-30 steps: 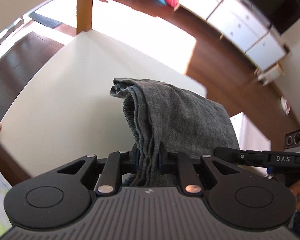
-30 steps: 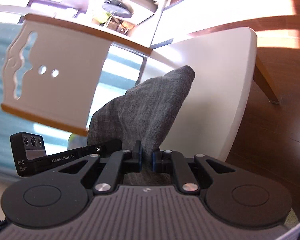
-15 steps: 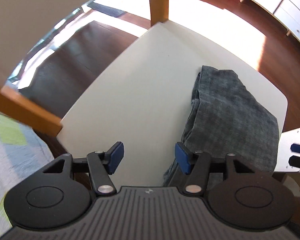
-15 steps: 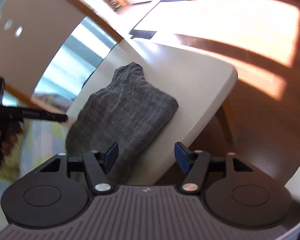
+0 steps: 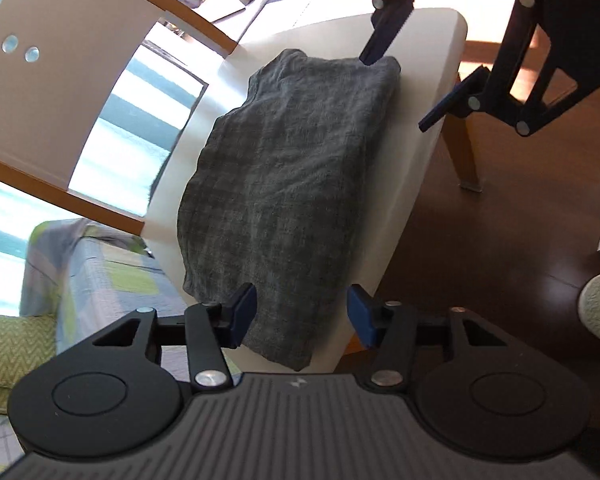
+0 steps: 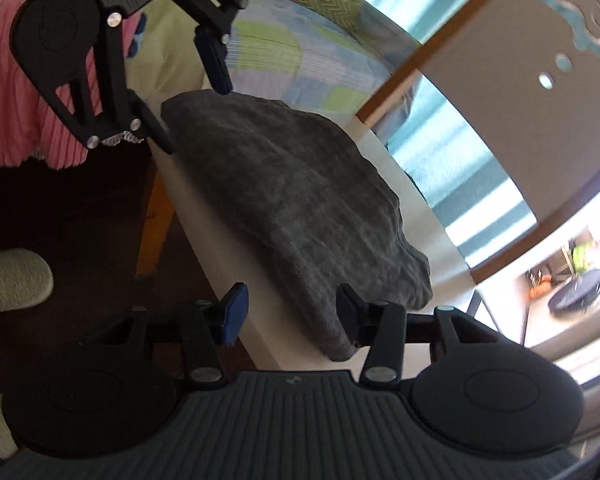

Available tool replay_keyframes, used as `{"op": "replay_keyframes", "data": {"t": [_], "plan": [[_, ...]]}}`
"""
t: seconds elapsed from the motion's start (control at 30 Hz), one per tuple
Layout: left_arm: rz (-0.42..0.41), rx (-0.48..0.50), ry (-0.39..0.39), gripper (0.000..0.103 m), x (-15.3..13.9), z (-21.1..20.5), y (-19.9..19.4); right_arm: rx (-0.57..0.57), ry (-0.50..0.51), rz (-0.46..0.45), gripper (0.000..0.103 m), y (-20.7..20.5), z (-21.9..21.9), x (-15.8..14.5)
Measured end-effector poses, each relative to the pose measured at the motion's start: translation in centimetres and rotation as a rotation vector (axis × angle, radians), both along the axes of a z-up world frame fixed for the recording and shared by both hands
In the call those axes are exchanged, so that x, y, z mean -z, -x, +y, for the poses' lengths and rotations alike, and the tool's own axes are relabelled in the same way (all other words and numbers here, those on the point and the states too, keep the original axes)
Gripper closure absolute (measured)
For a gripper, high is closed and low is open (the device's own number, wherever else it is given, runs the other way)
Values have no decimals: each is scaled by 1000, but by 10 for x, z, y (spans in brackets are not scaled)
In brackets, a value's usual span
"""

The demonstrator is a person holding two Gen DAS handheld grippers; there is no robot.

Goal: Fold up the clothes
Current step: 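Lower the grey shorts onto the chair seat with both grippers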

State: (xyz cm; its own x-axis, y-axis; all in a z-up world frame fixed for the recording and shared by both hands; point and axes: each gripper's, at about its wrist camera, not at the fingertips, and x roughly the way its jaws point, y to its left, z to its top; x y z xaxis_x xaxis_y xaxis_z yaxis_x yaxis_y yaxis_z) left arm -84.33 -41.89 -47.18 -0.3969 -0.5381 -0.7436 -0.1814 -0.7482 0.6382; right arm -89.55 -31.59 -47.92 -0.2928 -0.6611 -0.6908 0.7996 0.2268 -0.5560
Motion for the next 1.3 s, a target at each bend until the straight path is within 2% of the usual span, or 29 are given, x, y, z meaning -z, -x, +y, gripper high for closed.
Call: {"op": "replay_keyframes", "data": {"t": [0.1, 0.13, 0.2, 0.23, 0.27, 0.3, 0.37, 0.53, 0.63, 0.73, 0.8, 0.83, 0.9, 0.93, 0.97, 1.03, 1.1, 1.13, 1.17, 1.27, 1.3], "plan": [[-27, 33, 74, 50, 22, -7, 9, -72, 1, 120, 59, 0, -8, 24], [-22, 52, 101, 52, 27, -8, 8, -77, 1, 131, 61, 0, -9, 26], [-12, 91, 155, 59, 36, -10, 8, -89, 20, 172, 81, 5, -18, 39], [-8, 99, 169, 64, 41, -14, 10, -74, 13, 158, 86, 10, -25, 41], [-4, 107, 182, 64, 45, -17, 13, -62, 8, 146, 97, 13, -29, 41], [2, 105, 183, 64, 46, -21, 17, -43, 8, 135, 99, 17, -35, 40], [8, 101, 176, 64, 46, -29, 24, -3, 7, 115, 100, 26, -47, 40], [0, 98, 146, 61, 43, -36, 32, 3, -10, 145, 98, 33, -65, 42], [-7, 102, 79, 59, 31, -38, 27, -13, -26, 174, 89, 32, -70, 42], [70, 53, -71, 59, -12, -52, 22, 88, 17, -17, 88, 47, -72, 13], [160, -48, -187, 60, -37, -78, 31, 214, 105, -286, 87, 70, -78, -21], [207, -108, -247, 61, -48, -92, 37, 259, 137, -383, 87, 81, -83, -30], [277, -246, -394, 62, -54, -125, 55, 365, 202, -601, 87, 108, -100, -43], [303, -299, -466, 63, -51, -139, 63, 398, 210, -652, 87, 118, -111, -41], [311, -336, -497, 64, -46, -142, 64, 431, 216, -698, 87, 127, -121, -38], [326, -411, -559, 67, -36, -148, 66, 465, 228, -751, 86, 139, -144, -27], [340, -511, -634, 67, -5, -158, 66, 508, 214, -820, 86, 147, -164, -7], [372, -513, -629, 65, 3, -155, 59, 520, 196, -822, 86, 142, -164, -3], [403, -514, -623, 64, 10, -152, 52, 539, 132, -797, 86, 137, -173, 12], [415, -518, -625, 65, 11, -153, 50, 514, 140, -720, 87, 117, -153, 32], [425, -514, -618, 71, 4, -153, 48, 525, 136, -722, 87, 116, -152, 30]]}}
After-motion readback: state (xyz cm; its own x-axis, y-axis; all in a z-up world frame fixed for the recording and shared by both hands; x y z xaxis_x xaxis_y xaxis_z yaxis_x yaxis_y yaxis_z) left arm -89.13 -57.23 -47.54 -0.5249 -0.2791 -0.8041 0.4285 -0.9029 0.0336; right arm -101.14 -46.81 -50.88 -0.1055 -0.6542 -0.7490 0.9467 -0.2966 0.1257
